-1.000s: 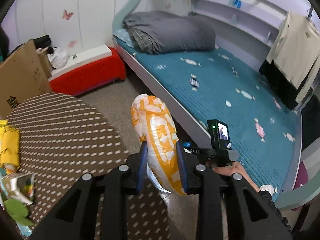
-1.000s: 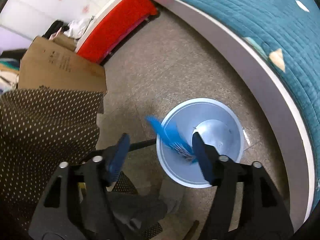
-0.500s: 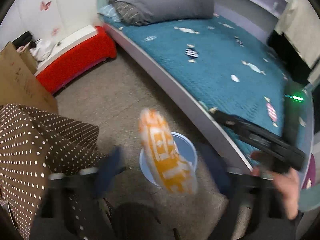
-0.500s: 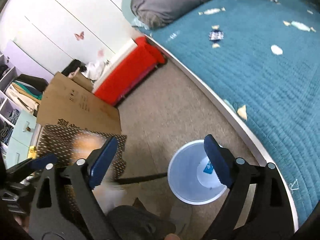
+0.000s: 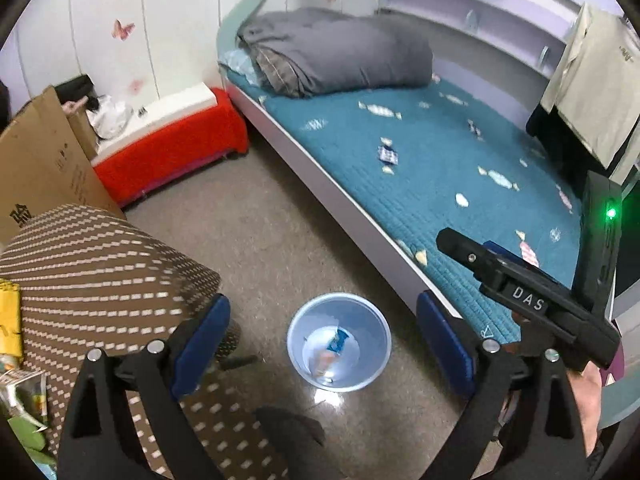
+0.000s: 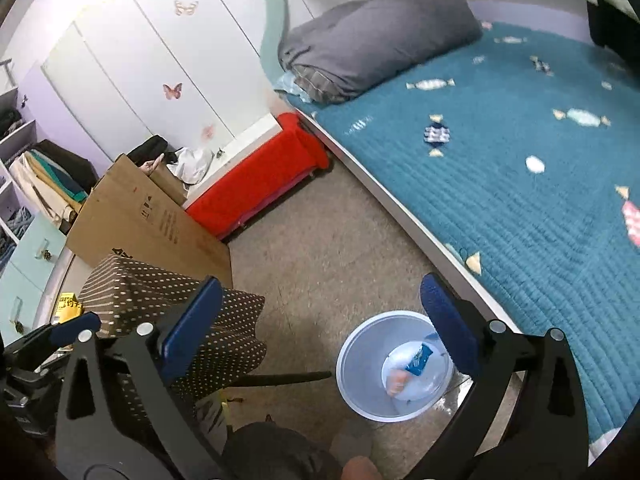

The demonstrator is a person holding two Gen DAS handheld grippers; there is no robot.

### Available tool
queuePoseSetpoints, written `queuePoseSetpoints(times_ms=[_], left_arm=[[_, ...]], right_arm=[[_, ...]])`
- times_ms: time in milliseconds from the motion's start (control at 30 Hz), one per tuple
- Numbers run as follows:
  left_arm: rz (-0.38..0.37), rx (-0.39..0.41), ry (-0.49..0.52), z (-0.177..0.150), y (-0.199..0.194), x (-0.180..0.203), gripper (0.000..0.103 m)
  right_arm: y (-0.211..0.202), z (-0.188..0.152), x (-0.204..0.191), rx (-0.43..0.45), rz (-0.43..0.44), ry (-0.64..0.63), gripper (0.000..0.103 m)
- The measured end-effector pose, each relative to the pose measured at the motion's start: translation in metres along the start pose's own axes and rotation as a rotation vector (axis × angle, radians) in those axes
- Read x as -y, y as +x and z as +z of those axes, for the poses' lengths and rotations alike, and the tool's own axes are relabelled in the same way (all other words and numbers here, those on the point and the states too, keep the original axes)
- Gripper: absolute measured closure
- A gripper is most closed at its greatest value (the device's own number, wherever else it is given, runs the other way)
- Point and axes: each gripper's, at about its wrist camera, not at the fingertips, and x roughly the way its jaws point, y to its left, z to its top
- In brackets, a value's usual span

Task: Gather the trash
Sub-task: 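Open the right tool over the wastebasket while the left tool drops the snack bag in, then move both tools back over the table toward the remaining trash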

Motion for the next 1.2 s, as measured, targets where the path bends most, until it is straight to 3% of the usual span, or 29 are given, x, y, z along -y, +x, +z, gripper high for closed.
queuePoseSetpoints(times_ms=[300, 667, 933, 1200], left_arm=[[0.028, 0.132, -0.024, -0.019, -0.066, -0.030, 0.011], [0.126, 0.268, -0.063, -0.056, -0.146, -0.077, 0.009], [0.220, 0.303, -0.118, -0.091, -0.194, -0.129, 0.009], [0.338, 0.252, -0.204, -0.145, -0.211, -0.203, 0.009]], right_arm=[[-0.045, -0.002, -0.066, 0.042, 0.003, -0.101, 0.006], [-0.087, -0.021, -0.161, 0.058, 0.105, -0.253, 0.006], [-0.099, -0.045, -0.241, 0.012, 0.196, -0.371, 0.006], [-0.083, -0.079, -0.305, -0.114, 0.252, -0.444, 0.006]])
